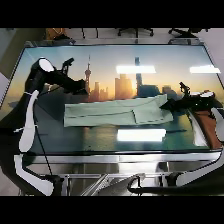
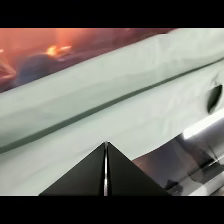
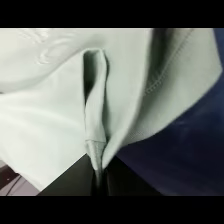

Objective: Fold the shirts.

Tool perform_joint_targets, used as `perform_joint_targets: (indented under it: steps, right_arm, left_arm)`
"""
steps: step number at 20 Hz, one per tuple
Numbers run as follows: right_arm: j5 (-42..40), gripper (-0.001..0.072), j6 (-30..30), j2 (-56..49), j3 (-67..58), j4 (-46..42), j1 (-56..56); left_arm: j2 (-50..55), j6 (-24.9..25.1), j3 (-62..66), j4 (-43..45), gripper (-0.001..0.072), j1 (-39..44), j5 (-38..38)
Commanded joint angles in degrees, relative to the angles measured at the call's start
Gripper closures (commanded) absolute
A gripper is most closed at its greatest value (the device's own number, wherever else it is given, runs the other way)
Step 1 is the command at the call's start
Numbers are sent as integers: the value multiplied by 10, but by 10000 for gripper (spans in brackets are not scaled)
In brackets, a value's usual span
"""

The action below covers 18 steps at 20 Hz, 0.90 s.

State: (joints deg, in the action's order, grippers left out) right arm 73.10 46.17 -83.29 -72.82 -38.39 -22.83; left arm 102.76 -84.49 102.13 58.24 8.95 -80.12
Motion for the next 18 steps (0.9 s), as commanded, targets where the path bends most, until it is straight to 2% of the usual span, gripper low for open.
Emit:
perform_joint_targets:
  steps: [1,7,10,13,18]
  right_arm:
    - [49,693,15,18,-47,12,1]
    - [151,693,64,91,-143,16,1]
    - [191,693,78,131,-162,48,2]
    - [200,694,78,163,-162,67,2]
    - [204,693,79,169,-162,67,2]
  left_arm:
    - [24,1,2,4,694,89,53]
    - [140,0,19,2,694,235,192]
    - [205,-1,91,1,694,273,196]
    - [262,-30,165,-1,694,296,198]
    - [272,-15,133,-125,694,299,252]
